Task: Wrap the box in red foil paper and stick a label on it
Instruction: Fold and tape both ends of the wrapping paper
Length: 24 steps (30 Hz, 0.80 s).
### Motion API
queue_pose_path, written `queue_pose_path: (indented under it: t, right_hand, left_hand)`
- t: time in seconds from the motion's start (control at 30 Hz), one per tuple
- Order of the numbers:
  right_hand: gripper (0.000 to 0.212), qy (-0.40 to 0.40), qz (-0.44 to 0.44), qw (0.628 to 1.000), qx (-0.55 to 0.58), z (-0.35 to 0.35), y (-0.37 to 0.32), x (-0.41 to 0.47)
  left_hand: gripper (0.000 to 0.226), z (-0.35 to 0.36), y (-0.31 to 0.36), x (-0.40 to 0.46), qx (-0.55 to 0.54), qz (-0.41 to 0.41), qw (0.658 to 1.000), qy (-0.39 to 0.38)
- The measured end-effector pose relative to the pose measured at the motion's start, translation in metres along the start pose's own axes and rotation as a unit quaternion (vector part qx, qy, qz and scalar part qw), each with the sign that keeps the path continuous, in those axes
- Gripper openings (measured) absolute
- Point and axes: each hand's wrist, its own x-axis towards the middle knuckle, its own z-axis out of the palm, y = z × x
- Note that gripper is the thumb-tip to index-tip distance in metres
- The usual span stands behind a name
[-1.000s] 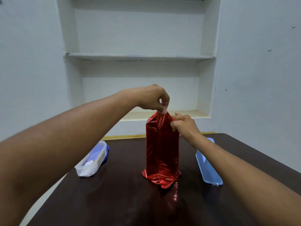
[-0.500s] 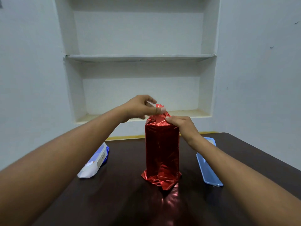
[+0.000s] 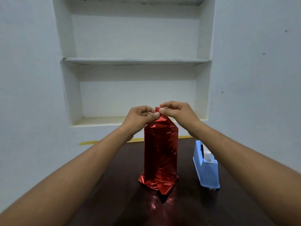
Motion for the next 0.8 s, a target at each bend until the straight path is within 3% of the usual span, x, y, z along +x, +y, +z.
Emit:
queue_pose_path:
  t: [0.3, 0.5, 0.67, 0.8]
  right_hand:
    - [0.014, 0.006, 0.024, 0.995, -0.098, 0.001, -0.026, 0.016]
    - [0.011, 0.039, 0.099, 0.994, -0.019, 0.005, -0.044, 0.014]
    - [0.014, -0.069, 0.089, 0.978, -0.173, -0.002, -0.049, 0.011]
    - [0.011, -0.030, 0.053, 0.982, -0.179, 0.000, -0.047, 0.015]
  left_hand:
    - [0.017, 0.003, -0.010, -0.003, -0.027, 0.045, 0.999, 0.005]
    - [0.020, 0.003, -0.011, -0.005, -0.014, 0.054, 0.998, 0.012]
    - [0.021, 0.004, -0.007, -0.008, -0.022, 0.056, 0.998, 0.002]
    - [0.010, 0.006, -0.007, -0.009, -0.032, 0.048, 0.998, 0.021]
